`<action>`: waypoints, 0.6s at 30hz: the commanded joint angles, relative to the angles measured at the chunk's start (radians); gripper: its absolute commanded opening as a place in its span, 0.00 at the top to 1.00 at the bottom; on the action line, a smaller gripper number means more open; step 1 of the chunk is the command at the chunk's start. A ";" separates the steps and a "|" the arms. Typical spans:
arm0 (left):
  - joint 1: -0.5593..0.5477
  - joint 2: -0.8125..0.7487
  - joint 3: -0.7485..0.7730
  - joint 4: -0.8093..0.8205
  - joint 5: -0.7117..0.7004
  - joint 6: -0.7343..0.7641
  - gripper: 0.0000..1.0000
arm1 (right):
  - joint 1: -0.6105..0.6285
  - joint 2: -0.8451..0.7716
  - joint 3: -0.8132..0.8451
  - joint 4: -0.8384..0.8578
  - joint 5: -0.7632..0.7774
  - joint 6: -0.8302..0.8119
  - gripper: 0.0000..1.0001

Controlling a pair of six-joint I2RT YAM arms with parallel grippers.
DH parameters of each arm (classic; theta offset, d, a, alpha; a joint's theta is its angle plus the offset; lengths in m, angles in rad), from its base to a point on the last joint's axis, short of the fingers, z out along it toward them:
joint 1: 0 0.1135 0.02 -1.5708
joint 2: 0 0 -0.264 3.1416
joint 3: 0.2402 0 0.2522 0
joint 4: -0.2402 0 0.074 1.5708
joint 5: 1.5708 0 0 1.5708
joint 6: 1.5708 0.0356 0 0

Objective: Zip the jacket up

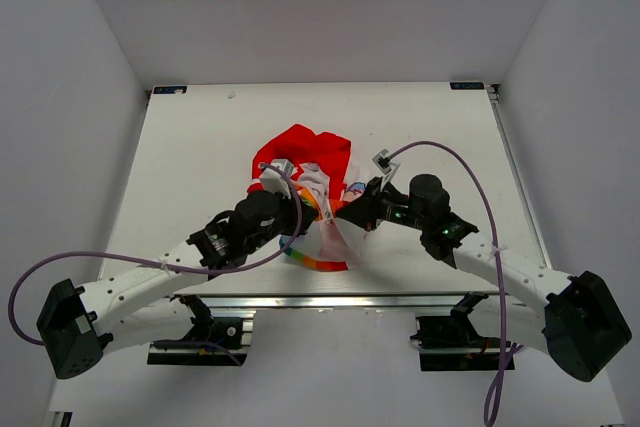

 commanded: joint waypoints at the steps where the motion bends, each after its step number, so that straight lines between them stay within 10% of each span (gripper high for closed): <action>1: 0.004 -0.026 -0.012 0.048 0.022 0.012 1.00 | -0.006 0.008 0.024 0.037 -0.054 -0.002 1.00; 18: 0.004 -0.061 -0.018 0.062 -0.007 0.010 1.00 | -0.007 0.008 0.013 -0.014 -0.053 0.003 1.00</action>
